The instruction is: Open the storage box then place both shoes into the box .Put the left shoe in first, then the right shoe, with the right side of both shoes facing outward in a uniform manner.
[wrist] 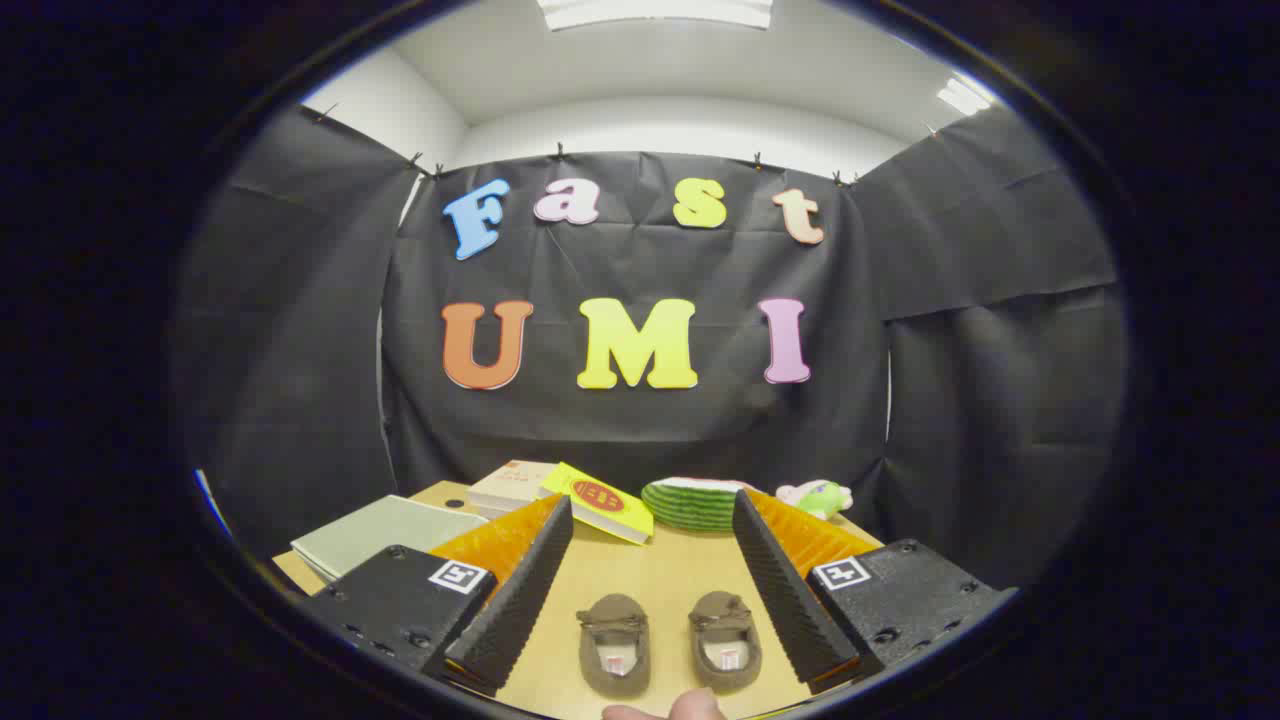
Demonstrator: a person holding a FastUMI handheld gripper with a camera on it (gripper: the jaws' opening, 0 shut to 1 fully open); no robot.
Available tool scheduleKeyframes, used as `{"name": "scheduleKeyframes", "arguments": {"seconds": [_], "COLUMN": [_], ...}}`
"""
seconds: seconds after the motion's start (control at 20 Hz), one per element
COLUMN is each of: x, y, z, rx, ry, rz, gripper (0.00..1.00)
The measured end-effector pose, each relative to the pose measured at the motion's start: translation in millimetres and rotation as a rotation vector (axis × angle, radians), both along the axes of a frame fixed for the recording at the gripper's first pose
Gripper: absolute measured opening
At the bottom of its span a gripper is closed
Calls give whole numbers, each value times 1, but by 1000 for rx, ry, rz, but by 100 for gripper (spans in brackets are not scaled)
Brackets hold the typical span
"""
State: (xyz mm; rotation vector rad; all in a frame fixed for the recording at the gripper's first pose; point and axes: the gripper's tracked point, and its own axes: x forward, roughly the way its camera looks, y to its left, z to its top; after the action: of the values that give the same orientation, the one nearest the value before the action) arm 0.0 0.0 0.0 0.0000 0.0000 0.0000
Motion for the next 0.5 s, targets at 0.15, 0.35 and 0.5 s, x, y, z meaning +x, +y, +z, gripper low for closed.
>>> {"name": "scheduleKeyframes", "arguments": {"seconds": [0.15, 0.35, 0.5], "x": [-1, -1, 1], "y": [7, 10, 14], "z": [1, -5, -10], "rx": [4, 2, 20], "ry": [2, 15, 37], "rz": [14, 22, 39], "gripper": [100, 100, 100]}}
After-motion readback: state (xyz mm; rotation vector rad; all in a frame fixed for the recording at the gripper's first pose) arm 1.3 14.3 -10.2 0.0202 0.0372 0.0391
